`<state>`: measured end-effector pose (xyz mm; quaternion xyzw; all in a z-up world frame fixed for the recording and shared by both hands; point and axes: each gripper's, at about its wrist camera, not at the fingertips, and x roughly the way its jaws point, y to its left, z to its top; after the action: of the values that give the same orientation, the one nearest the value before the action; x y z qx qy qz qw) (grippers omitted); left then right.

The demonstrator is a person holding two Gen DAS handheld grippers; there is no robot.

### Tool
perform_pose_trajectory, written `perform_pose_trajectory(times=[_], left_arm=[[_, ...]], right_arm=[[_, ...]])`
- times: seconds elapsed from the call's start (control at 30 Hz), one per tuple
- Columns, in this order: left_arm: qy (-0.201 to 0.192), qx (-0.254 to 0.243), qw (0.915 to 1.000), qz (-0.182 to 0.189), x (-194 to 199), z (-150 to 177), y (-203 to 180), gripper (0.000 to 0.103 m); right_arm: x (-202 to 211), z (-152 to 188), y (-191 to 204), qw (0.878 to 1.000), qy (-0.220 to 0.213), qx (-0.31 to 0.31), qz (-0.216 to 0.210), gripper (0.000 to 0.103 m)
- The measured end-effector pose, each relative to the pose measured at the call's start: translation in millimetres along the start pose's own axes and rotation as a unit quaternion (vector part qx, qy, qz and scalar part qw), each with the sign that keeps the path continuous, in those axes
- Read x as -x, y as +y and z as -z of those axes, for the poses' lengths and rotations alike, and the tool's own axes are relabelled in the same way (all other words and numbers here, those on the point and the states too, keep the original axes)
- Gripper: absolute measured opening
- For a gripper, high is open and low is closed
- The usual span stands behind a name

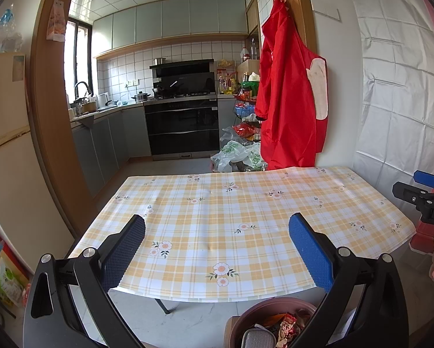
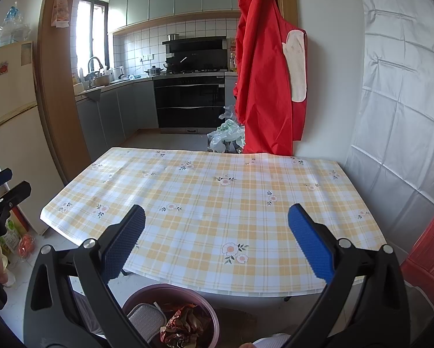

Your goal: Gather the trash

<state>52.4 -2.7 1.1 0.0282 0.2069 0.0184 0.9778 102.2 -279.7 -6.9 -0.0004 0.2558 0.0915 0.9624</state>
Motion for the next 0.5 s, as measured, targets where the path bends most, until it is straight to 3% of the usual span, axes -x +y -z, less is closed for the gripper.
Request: perform_pose_trajectory(times=[0.5], left_arm=[[-0.001,-0.001,1.0,-0.001,1.5,-1.2,1.4,0.097]], right_arm=[[-0.4,0.6,-1.3,1.0,0.003,0.001,0.004,0.097]])
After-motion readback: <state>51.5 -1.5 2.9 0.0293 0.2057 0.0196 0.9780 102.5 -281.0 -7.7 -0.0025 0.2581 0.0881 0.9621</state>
